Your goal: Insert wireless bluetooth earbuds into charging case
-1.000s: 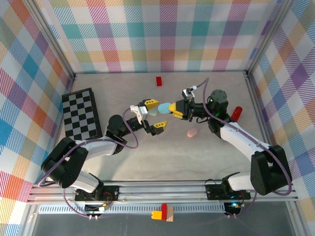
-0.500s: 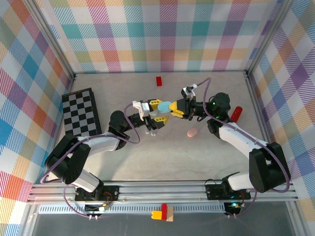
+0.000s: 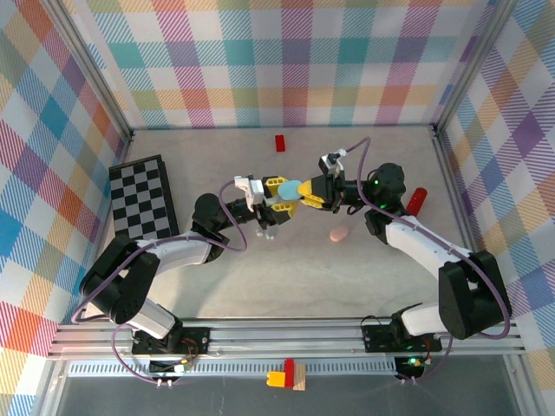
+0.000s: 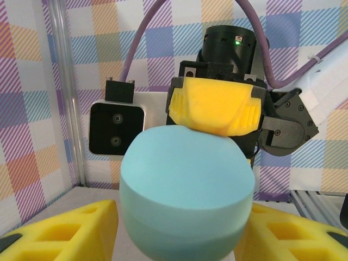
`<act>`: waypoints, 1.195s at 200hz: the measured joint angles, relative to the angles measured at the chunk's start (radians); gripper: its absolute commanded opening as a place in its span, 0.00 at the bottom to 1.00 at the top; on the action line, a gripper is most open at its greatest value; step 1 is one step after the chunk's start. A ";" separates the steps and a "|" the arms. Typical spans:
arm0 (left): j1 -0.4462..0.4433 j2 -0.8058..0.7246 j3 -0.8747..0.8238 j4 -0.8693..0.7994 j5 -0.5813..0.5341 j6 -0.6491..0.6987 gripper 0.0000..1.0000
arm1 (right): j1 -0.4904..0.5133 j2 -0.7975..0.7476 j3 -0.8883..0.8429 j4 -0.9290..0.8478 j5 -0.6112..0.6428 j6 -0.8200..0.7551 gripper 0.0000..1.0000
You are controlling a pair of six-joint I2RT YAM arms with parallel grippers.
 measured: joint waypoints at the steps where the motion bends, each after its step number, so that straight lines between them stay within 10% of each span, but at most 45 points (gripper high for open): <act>1: 0.000 0.000 0.000 0.000 0.000 0.000 0.54 | 0.000 0.000 0.000 -0.001 0.000 -0.001 0.00; 106: -0.001 0.013 0.013 0.000 0.026 -0.005 0.38 | 0.000 0.000 0.000 -0.066 0.000 -0.058 0.00; 170: -0.002 0.018 0.013 -0.001 0.026 -0.002 0.38 | -0.010 -0.012 0.003 -0.183 0.020 -0.145 0.68; 239: 0.011 0.018 -0.006 -0.083 0.077 0.009 0.38 | -0.019 -0.154 0.224 -0.944 0.267 -0.817 0.89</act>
